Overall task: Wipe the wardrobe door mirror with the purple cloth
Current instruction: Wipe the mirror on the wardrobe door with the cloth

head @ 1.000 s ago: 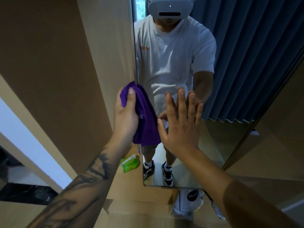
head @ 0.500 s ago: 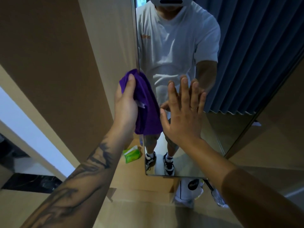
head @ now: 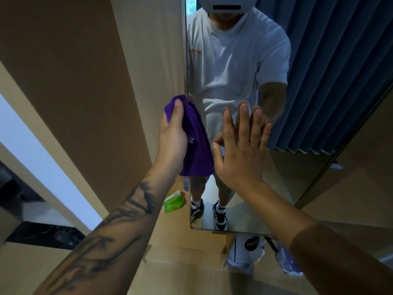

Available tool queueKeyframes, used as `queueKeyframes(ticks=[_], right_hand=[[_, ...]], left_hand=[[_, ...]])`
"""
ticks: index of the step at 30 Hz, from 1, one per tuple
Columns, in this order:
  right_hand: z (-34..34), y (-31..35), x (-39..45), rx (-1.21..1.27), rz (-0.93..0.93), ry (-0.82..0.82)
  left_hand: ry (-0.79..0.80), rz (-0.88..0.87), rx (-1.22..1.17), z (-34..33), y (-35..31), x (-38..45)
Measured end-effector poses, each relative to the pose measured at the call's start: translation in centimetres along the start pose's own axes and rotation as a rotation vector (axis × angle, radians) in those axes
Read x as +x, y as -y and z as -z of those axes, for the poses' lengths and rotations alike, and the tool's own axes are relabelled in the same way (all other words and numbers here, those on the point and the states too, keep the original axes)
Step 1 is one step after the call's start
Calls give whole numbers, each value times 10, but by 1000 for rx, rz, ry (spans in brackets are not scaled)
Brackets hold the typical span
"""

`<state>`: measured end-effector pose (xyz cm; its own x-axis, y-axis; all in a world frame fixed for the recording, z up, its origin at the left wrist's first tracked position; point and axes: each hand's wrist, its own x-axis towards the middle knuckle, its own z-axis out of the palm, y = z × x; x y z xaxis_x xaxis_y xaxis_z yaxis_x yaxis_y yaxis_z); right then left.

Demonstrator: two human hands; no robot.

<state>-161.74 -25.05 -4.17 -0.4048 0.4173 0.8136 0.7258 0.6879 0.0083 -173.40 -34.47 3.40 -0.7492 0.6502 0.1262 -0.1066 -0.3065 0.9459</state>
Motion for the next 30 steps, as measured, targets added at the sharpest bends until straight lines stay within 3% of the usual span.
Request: queueKeyframes(ticks=[3,8,13,16,19,25,30], right_hand=[[1,-1,-1,1,4,5],[4,-2,-1,-22,2,22],[5,-2,0,-33,15,36],[5,-2,0,-18,22,21],[6,-1,0,-15,16,16],[10,-4,-1,-31,33,45],[11,-3,-1,-38,37,51]], left_hand=[[24,6,10,7,18,-4],[150,193,116,26,73,-27],[178,124,-49,13,23,-19],[97,44,-155,6,-1,-10],[81,-36,-28,11,15,-12],[57,47,50,22,44,-28],[92,-194,22,11,9,-4]])
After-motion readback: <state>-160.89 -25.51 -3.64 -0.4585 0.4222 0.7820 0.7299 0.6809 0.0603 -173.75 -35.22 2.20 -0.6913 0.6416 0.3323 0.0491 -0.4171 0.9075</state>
